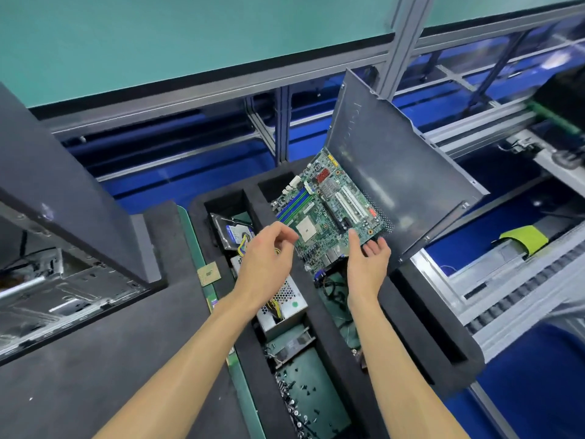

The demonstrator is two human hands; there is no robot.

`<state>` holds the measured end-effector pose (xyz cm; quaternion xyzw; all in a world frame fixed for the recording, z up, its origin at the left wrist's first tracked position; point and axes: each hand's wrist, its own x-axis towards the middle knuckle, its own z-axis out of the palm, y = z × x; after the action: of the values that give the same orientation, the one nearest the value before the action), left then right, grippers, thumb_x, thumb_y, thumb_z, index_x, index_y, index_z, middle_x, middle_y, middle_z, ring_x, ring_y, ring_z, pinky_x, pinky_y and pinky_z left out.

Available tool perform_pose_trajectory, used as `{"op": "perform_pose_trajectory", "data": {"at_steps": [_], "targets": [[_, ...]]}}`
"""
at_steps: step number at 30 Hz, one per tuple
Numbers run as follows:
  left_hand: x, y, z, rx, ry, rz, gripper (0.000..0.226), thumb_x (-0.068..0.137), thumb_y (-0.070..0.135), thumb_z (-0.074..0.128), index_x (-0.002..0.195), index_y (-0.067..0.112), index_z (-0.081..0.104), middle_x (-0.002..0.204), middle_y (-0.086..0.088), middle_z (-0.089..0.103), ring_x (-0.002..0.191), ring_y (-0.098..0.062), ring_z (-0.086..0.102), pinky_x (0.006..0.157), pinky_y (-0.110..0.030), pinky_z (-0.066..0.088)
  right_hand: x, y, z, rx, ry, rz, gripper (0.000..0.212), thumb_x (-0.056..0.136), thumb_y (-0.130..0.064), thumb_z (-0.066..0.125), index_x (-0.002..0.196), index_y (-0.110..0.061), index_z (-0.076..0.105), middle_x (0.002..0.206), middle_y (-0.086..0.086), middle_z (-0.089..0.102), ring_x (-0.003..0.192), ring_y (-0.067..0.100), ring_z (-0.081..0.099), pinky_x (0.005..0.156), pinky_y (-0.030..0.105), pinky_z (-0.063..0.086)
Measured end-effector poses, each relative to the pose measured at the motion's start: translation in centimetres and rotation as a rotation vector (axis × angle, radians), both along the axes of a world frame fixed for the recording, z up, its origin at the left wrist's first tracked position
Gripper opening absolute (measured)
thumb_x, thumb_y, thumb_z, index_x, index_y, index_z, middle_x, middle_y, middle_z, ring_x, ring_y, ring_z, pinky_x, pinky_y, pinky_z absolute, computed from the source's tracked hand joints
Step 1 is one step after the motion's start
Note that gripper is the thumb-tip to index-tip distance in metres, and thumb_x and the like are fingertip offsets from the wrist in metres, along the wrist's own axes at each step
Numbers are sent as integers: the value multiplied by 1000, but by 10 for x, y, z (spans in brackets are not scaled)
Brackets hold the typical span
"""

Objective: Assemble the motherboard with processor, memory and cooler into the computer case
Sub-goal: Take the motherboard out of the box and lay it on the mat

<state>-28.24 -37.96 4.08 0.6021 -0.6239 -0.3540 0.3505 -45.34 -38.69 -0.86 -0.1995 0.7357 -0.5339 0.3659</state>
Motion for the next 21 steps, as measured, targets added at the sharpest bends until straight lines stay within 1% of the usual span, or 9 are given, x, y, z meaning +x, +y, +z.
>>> {"op": "perform_pose_trajectory", "data": {"at_steps": [3, 8, 11, 12, 13, 15, 17, 19, 21], "targets": [[-5, -10, -3, 38, 40, 5, 25, 95, 12, 50, 91, 33, 64, 89, 11, 66, 60, 0, 49, 59, -18, 38, -1, -17, -2, 33, -58, 24, 92, 84, -53, 76, 155, -18, 27, 152, 3, 40, 134, 19, 43, 112, 41, 39], [-7, -21, -8, 64, 59, 5, 28, 94, 12, 49, 89, 37, 62, 90, 9, 67, 75, -4, 58, 65, -23, 49, -2, -35, -14, 20, -119, -5, 100, 80, -51, 81, 154, -20, 22, 158, 6, 30, 141, 25, 36, 113, 43, 35], [-6, -26, -11, 79, 59, 4, 29, 93, 12, 48, 89, 37, 61, 89, 8, 67, 75, -6, 59, 63, -22, 49, -6, -36, -22, -17, -145, 16, 106, 78, -52, 82, 159, -23, 21, 162, -5, 27, 148, 18, 27, 119, 39, 28], [-6, -27, -13, 85, 62, 4, 29, 93, 12, 48, 89, 37, 62, 89, 7, 67, 74, -7, 59, 61, -20, 48, -7, -37, -23, -43, -152, 27, 98, 77, -52, 83, 155, -24, 31, 154, -14, 36, 145, 13, 31, 116, 32, 30], [-5, -27, -15, 94, 64, 4, 29, 92, 12, 48, 89, 37, 62, 89, 7, 67, 73, -6, 58, 60, -17, 47, -5, -39, -22, -75, -147, 43, 79, 77, -51, 84, 143, -26, 48, 139, -24, 46, 137, 6, 42, 109, 23, 35], [-6, -26, -17, 109, 67, -1, 29, 92, 12, 48, 89, 37, 62, 89, 9, 67, 72, -3, 58, 60, -13, 44, 2, -43, -19, -144, -95, 51, 44, 76, -48, 85, 113, -36, 64, 114, -28, 63, 107, -11, 60, 94, 12, 45], [-6, -24, -17, 111, 68, 0, 29, 92, 11, 48, 88, 36, 62, 90, 10, 67, 72, 0, 57, 60, -10, 42, 10, -47, -17, -190, -65, 2, 38, 75, -49, 86, 102, -28, 70, 98, -21, 68, 85, -14, 62, 85, 11, 50], [-6, -23, -15, 111, 74, -3, 30, 91, 9, 48, 88, 35, 63, 90, 9, 67, 71, -1, 56, 59, -10, 41, 15, -50, -16, -224, -43, -72, 40, 74, -48, 87, 96, -19, 72, 87, -18, 65, 76, -6, 61, 80, 15, 52], [-4, -22, -13, 117, 68, -8, 29, 92, 9, 47, 89, 34, 64, 89, 7, 67, 66, -3, 54, 57, -12, 42, 18, -52, -17, -280, -12, -118, 33, 75, -43, 87, 89, -18, 72, 75, -20, 64, 68, -8, 59, 71, 12, 51]]}}
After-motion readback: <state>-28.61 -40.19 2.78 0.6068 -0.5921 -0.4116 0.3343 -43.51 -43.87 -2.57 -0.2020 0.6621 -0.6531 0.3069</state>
